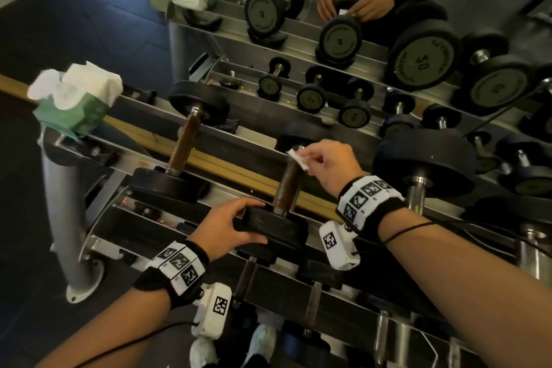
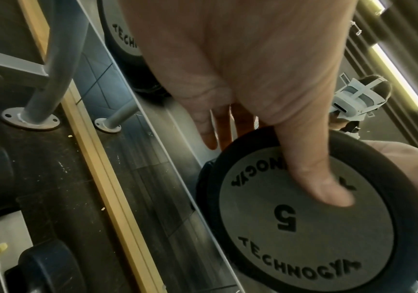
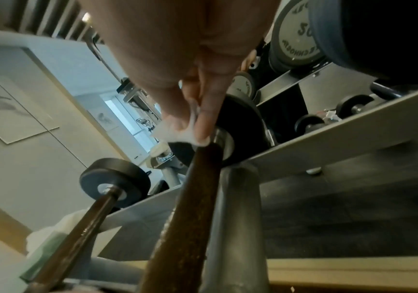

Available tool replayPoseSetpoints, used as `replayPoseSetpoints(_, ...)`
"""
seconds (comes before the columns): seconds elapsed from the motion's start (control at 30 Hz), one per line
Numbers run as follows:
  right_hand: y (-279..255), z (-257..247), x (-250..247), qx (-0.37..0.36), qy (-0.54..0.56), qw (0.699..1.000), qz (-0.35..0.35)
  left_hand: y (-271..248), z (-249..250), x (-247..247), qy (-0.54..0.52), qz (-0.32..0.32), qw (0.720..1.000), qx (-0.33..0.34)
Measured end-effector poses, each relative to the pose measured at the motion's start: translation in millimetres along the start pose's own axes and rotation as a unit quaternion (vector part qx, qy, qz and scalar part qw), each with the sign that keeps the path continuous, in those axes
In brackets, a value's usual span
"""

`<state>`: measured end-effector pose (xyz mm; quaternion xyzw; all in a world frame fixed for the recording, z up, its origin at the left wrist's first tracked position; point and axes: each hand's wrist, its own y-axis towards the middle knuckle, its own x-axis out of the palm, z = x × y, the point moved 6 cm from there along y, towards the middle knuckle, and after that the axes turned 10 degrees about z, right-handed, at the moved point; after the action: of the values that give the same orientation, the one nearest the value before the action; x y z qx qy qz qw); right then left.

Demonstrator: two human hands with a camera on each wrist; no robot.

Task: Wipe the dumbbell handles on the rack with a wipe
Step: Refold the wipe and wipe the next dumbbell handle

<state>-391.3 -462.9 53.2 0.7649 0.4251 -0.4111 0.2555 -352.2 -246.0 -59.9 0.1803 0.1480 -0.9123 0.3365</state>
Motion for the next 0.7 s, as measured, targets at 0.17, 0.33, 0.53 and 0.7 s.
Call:
replayPoseSetpoints(0.17,0.3,0.0,19.7,-0.045,-0.119,0.992,-0.004,-0.8,-1.0,6.1,-0.076,-0.017,0.997,-0.024)
replayPoseSetpoints(0.33,-17.1,2.2,24.8,-0.064,-0.081,0.994,-0.028,-0.8,-6.6,3.5,-0.084,-0.009,0.996,-0.018)
replayPoseSetpoints(0.53,-42.0,6.0,41.1,0.023,-0.002,0.972,-0.232,8.3,-5.1,4.3,0.004,-0.002,1.0,-0.007)
replayPoseSetpoints(0.7,-20.1,8.1,14.9,0.039,0.05,0.991,-0.117,8.7,12.2,2.4,0.029,-0.007,0.998,0.05)
